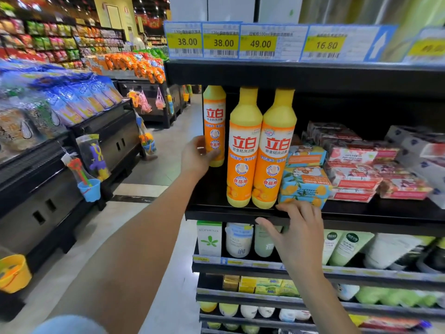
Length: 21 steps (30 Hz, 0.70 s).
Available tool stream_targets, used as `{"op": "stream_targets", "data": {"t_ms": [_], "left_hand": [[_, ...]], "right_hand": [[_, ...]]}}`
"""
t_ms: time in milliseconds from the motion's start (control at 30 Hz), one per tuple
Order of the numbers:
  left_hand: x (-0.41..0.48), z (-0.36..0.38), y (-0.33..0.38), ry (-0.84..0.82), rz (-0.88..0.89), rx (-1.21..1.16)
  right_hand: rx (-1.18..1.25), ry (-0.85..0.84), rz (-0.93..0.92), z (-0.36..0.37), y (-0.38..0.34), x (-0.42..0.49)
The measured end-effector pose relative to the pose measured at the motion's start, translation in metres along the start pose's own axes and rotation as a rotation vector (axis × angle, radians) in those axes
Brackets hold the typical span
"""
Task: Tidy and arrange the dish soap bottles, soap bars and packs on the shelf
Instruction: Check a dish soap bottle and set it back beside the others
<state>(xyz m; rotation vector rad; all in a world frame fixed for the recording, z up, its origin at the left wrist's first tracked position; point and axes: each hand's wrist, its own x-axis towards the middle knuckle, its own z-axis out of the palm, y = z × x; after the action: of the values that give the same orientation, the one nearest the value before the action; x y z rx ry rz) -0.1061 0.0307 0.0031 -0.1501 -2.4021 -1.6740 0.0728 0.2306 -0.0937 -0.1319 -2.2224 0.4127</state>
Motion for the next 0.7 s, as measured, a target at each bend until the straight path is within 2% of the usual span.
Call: {"op": "stream_targets", "data": {"t_ms": [400,533,700], "left_hand": [[-0.005,-0.002,-0.002,0.011,-0.034,-0.017],[-0.035,-0.015,0.007,0.048,0.061,-0.055],[-0.084,-0.027,0.019,-0.046,0.152,-0.222]], "right_hand": [[0.003,0.011,0.011,0.0,-0.001,0.0],[0.016,0.002,0.02,0.0,-0.001,0.0],[0.009,-0.004,0.027,0.001,0.0,-0.001]]}}
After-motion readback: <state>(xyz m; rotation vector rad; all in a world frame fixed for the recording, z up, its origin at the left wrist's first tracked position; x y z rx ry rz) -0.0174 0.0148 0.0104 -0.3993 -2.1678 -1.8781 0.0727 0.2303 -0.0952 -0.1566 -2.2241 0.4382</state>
